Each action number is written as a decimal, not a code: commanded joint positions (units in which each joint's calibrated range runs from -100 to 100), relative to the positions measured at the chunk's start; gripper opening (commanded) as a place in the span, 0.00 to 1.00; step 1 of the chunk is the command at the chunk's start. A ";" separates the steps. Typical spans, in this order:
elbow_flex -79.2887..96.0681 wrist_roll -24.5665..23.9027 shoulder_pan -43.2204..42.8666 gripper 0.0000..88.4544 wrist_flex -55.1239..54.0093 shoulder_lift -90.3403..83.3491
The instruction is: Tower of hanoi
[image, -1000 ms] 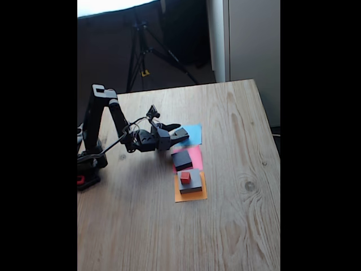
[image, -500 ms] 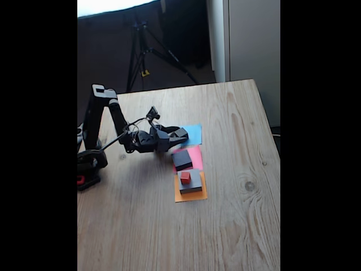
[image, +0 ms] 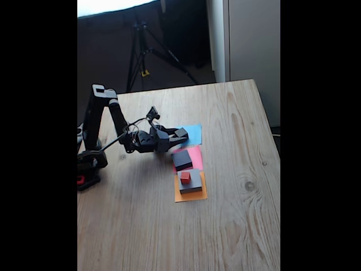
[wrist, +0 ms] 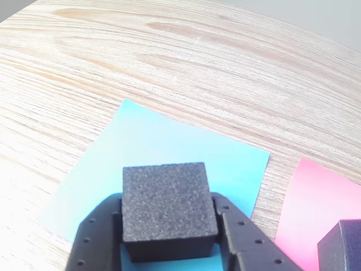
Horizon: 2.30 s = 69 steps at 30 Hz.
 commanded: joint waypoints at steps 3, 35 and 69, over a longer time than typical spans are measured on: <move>0.20 0.69 -0.58 0.03 0.09 -2.10; -10.98 0.69 3.34 0.04 81.02 -64.02; -39.89 0.69 20.73 0.05 127.89 -76.06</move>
